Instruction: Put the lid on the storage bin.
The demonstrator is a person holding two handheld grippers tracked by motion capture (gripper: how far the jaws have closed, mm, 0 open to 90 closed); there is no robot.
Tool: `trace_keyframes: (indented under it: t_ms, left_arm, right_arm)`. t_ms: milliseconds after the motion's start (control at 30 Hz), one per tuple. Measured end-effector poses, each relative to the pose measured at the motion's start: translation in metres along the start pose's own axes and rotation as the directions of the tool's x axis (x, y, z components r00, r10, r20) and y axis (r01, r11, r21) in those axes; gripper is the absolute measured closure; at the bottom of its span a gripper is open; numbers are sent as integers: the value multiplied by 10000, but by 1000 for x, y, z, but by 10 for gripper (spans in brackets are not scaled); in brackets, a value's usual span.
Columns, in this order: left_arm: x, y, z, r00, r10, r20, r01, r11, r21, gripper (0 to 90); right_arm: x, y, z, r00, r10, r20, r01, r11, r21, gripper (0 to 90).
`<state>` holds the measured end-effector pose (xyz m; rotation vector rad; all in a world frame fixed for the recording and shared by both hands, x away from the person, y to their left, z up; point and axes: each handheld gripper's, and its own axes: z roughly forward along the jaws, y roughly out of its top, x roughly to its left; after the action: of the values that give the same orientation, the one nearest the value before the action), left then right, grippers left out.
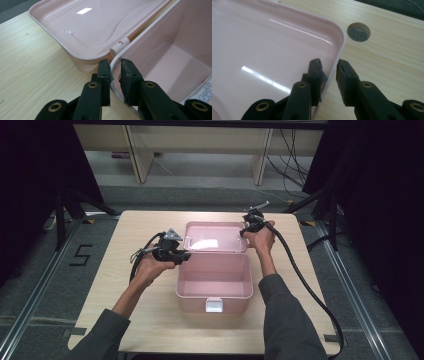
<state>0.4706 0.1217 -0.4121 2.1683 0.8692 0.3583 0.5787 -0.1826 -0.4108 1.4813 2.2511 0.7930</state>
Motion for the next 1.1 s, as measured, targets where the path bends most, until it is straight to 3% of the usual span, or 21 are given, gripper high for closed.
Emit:
trace_keyframes:
  t_ms: [200,233,533,633,700,733,900,967,1000,1067,1100]
  left_arm:
    - [-1,-1,0,10000,1,-11,-2,10000,-33,777]
    - [0,-1,-1,10000,21,-13,-21,10000,-15,777]
    - [0,-1,-1,10000,-47,-23,47,10000,-63,775]
    - [-1,-1,0,10000,-8,-7,8,10000,-59,775]
    - [-1,-1,-1,10000,72,-13,-72,10000,-42,775]
    - [-1,-1,0,10000,72,-12,-72,10000,-50,774]
    - [0,-2,0,10000,-5,-17,5,9999,-128,773]
    - [0,-2,0,10000,-38,27,38,9999,-127,772]
    - [0,-2,1,9999,-110,61,111,9998,-135,769]
    - [0,-2,1,9999,-142,45,142,9998,-159,765]
    - [0,-2,1,9999,-106,43,107,9998,-163,765]
  right_arm:
    - [5,2,-6,9989,-262,398,267,9996,-131,768]
    - [6,3,-7,9994,-83,350,90,9998,-181,771]
    - [10,4,-19,9988,-17,498,51,9977,-669,784]
    - [11,5,-25,9986,199,498,-157,9964,-838,789]
    - [8,5,-29,9984,-188,527,242,9944,-1033,794]
    - [10,6,-31,9989,-21,476,73,9941,-1079,795]
    - [11,5,-41,9989,-76,457,141,9895,-1441,802]
    - [13,5,-47,9984,-204,518,285,9866,-1604,802]
    - [13,5,-50,9962,-506,706,620,9834,-1704,803]
    - [15,4,-55,9973,-389,626,498,9819,-1828,807]
    - [17,4,-56,9987,-102,503,200,9800,-1982,808]
